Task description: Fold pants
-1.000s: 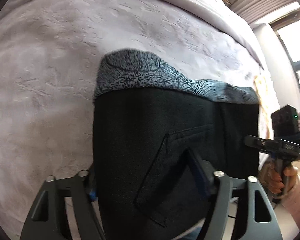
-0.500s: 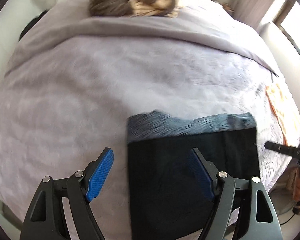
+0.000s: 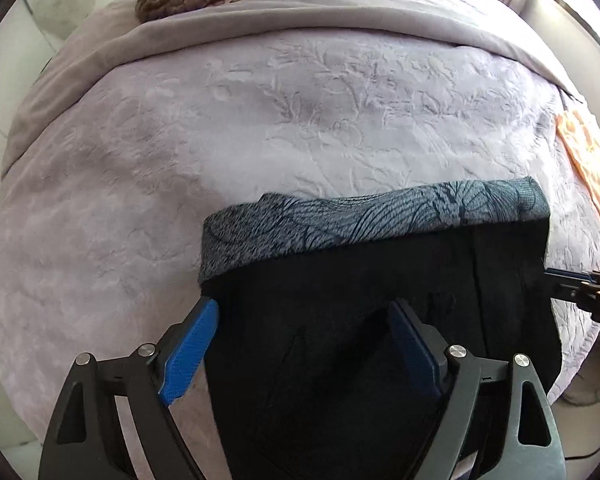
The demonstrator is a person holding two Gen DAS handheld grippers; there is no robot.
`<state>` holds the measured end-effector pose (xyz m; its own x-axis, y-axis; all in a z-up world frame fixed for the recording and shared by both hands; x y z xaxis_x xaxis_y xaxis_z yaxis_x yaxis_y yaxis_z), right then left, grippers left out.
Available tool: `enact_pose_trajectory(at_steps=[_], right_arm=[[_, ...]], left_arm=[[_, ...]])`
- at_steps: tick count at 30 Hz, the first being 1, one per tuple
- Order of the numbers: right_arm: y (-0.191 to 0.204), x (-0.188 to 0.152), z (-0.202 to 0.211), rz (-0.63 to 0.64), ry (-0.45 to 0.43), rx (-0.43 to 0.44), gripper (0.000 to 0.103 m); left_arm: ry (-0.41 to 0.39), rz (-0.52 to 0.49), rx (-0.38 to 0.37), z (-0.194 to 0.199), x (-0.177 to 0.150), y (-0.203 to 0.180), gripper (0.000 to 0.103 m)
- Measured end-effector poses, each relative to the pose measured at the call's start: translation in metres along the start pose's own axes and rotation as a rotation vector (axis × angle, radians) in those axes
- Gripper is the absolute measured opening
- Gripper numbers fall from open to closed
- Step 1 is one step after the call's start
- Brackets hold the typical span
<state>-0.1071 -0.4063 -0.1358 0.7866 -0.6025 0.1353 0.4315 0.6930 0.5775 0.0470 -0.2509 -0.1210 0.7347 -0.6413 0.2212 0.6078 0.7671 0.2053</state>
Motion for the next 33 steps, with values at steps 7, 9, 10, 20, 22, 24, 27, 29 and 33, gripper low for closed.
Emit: enact_pose_trajectory(at_steps=[7,9,10,20,22,24,27,29,33], right_arm=[[-0.012,-0.020,0.019,-0.033,0.042,-0.017,0.025],[-0.012,-0.031,0.030,-0.032,0.056,-0.015,0.035],[-0.012,-0.034,0.033,-0.026,0.063,-0.016,0.038],[0.013,-0.044,0.040,0.107,0.131,0.005,0.051],[0.020,-0.043,0.043,0.118,0.123,0.007,0.052],[0.028,-0.043,0.044,0.124,0.110,0.008,0.061],[0.040,-0.046,0.044,0.139,0.094,0.000,0.066],[0.047,-0.049,0.042,0.142,0.083,-0.021,0.072],[0.062,-0.055,0.038,0.168,0.056,-0.054,0.091]], left_arm=[[0.038,0.030,0.064,0.027,-0.022,0.000,0.087],[0.048,0.053,0.076,0.038,-0.029,-0.004,0.087],[0.054,0.066,0.082,0.042,-0.032,-0.006,0.087],[0.075,0.210,0.089,0.076,-0.060,-0.027,0.101],[0.067,0.206,0.098,0.081,-0.063,-0.026,0.103],[0.061,0.190,0.095,0.084,-0.065,-0.025,0.103],[0.049,0.174,0.103,0.085,-0.067,-0.020,0.103],[0.049,0.165,0.113,0.085,-0.069,-0.014,0.103],[0.041,0.153,0.116,0.086,-0.077,0.003,0.103]])
Point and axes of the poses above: each gripper's, at about its wrist camera, not at the fingertips, and z roughly against the way its jaws point, y to its left, x to its top, the point moved 10 cm from there along -z, roughly the way its jaws point, and after that the axes turned 15 degrees about x, right-handed, at the moved point
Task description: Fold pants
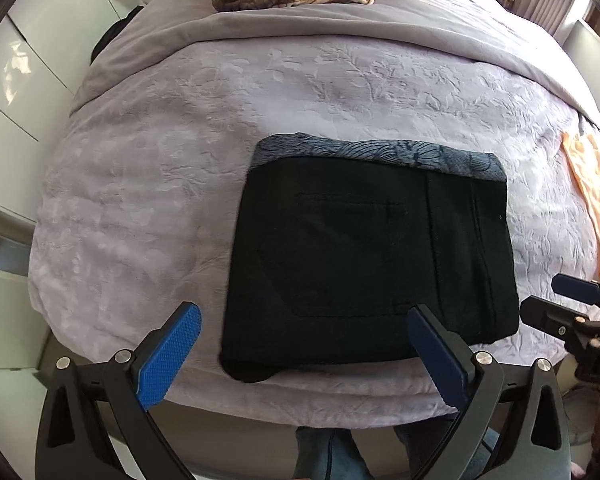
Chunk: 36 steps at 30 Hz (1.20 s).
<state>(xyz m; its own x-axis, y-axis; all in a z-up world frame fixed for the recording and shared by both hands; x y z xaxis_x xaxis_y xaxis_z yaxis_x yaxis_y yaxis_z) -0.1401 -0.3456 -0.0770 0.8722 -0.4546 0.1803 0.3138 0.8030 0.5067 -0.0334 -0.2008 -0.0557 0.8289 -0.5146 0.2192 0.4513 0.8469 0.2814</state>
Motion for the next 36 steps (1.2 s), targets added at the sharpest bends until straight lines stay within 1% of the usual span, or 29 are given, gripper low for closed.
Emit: enact_pose_trajectory(at_steps=[1,2,5,10,14,17,24,28,36], right_arm=[[0.003,0.000,-0.001,0.015,-0.011,-0.024,0.094],[0.008,0.000,-0.001,0.029,-0.028,-0.045,0.103],[0.019,-0.004,-0.002,0.028,-0.055,-0.077,0.103],[0.032,-0.012,-0.001,0.011,-0.073,-0.135,0.103],[0.036,-0.021,-0.002,-0.044,-0.078,-0.129,0.103],[0.038,-0.029,-0.003,-0.070,-0.072,-0.143,0.103],[0.042,-0.039,0.000,-0.090,-0.081,-0.177,0.103],[0.043,-0.042,0.000,-0.107,-0.082,-0.181,0.103],[0.042,-0.041,0.003,-0.111,-0.086,-0.209,0.103]], left_arm=[[0.000,-0.004,0.000,-0.001,-0.002,0.003,0.103],[0.000,-0.013,0.002,-0.003,-0.004,0.007,0.103],[-0.005,-0.030,0.005,-0.005,-0.010,0.016,0.103],[-0.012,-0.043,0.001,-0.006,-0.019,0.032,0.103],[-0.023,-0.046,0.009,-0.007,-0.023,0.040,0.103],[-0.027,-0.042,0.015,-0.006,-0.025,0.044,0.103],[-0.022,-0.039,0.011,-0.007,-0.032,0.045,0.103],[-0.020,-0.049,0.013,-0.007,-0.034,0.045,0.103],[-0.010,-0.039,0.006,-0.005,-0.033,0.045,0.103]])
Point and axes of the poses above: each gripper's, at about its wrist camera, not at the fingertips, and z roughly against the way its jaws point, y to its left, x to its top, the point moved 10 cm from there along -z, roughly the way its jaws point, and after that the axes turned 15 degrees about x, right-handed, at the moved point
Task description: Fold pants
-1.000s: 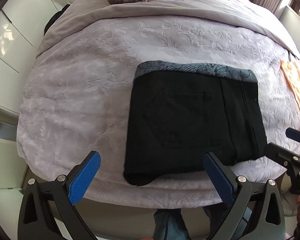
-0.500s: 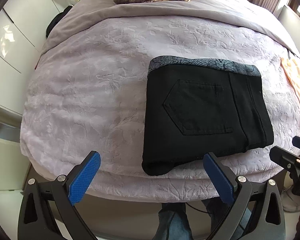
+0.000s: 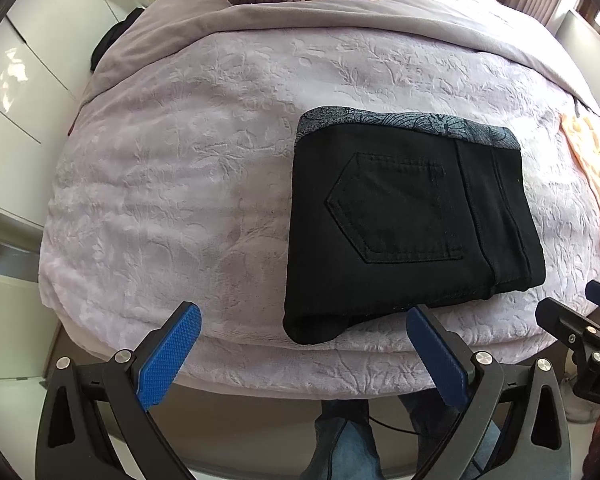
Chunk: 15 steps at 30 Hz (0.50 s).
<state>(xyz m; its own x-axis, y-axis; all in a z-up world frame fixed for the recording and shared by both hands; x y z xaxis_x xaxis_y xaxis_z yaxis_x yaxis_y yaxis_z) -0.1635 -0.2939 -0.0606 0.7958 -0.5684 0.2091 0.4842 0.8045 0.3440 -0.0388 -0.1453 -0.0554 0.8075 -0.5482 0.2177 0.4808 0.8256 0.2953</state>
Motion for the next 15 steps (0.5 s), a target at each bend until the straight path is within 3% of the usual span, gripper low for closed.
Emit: enact_pose_trajectory(at_steps=[15], right_arm=[[0.0007,0.0046,0.0011,0.017,-0.004,-0.015,0.103]], left_arm=[[0.016,0.014,-0.012,0.0008,-0.0005,-0.0056,0.103]])
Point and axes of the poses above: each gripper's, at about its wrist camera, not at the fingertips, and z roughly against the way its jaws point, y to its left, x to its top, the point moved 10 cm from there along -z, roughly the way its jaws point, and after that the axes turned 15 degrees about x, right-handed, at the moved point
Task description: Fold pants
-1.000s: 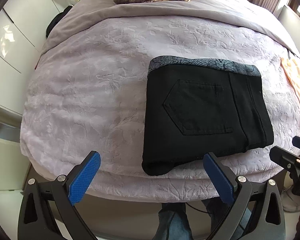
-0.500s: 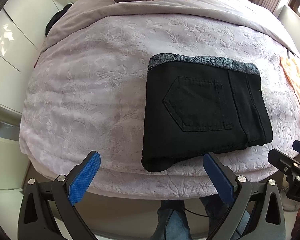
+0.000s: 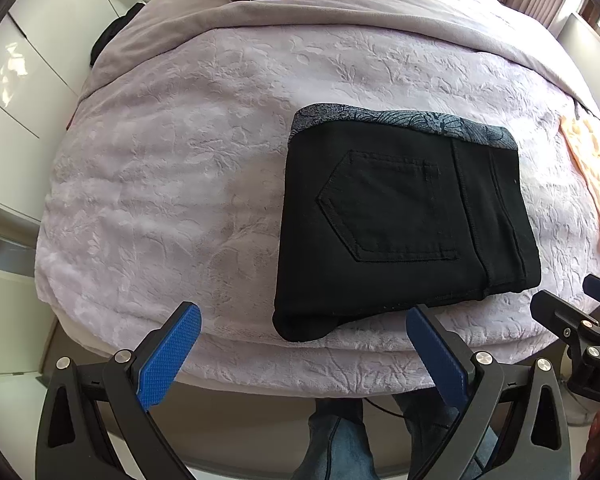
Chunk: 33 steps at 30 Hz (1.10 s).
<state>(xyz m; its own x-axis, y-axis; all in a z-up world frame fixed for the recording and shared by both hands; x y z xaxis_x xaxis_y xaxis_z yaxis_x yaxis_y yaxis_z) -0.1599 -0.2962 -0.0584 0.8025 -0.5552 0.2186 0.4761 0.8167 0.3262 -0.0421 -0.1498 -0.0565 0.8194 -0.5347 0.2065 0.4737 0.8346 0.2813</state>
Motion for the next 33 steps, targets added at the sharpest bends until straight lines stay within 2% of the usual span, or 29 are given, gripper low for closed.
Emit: enact_pose_trajectory(at_steps=[33], right_arm=[[0.0034,0.0002,-0.0007,0.005,-0.005,0.003,0.103]], left_arm=[[-0.001,0.007,0.004,0.0020,0.0001,-0.0020,0.103]])
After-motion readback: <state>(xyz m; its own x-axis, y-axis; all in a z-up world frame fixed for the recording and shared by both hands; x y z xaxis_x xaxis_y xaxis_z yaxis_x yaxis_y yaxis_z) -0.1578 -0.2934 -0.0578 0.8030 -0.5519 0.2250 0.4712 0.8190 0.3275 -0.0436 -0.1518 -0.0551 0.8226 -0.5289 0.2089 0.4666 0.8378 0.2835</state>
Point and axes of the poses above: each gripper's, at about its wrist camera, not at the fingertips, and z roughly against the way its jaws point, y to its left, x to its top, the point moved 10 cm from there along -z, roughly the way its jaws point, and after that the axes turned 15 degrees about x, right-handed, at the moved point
